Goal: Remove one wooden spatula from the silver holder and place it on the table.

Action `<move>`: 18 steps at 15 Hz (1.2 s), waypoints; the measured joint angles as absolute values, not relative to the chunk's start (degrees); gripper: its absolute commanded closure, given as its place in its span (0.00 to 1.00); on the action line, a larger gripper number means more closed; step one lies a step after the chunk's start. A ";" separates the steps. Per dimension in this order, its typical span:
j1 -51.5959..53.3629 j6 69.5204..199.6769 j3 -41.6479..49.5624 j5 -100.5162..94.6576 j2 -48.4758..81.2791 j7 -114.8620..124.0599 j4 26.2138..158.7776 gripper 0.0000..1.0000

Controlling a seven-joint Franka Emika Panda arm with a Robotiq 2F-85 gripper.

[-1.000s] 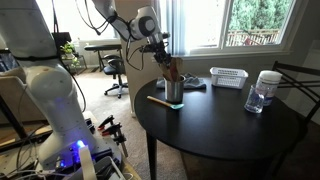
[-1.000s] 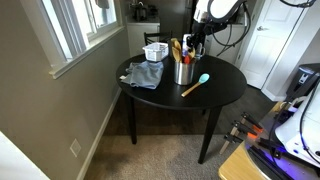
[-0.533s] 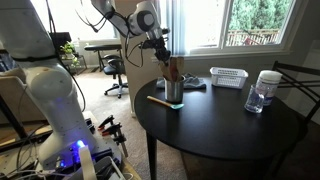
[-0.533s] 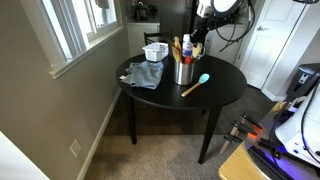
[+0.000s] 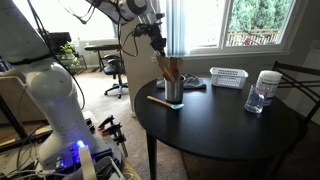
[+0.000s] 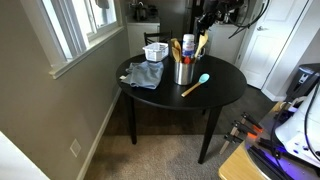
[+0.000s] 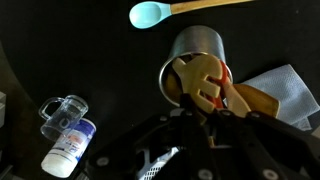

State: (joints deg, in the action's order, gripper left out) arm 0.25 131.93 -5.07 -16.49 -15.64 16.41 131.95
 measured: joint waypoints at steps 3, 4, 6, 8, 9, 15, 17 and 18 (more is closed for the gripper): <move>0.12 131.31 -5.55 -17.60 -17.20 16.77 132.12 0.94; 0.05 131.28 -5.69 -18.13 -17.56 16.86 132.14 0.94; -0.05 131.27 -6.05 -19.36 -18.13 17.33 132.14 0.94; -0.31 131.19 -6.75 -21.13 -18.69 18.14 132.12 0.94; -0.48 131.07 -7.20 -22.03 -18.99 18.71 132.11 0.94; -1.34 129.96 -10.11 -28.92 -20.67 23.34 131.88 0.94; -2.25 128.69 -10.74 -32.10 -21.05 25.02 131.89 0.94; -2.70 128.01 -10.87 -33.48 -21.14 25.70 131.89 0.94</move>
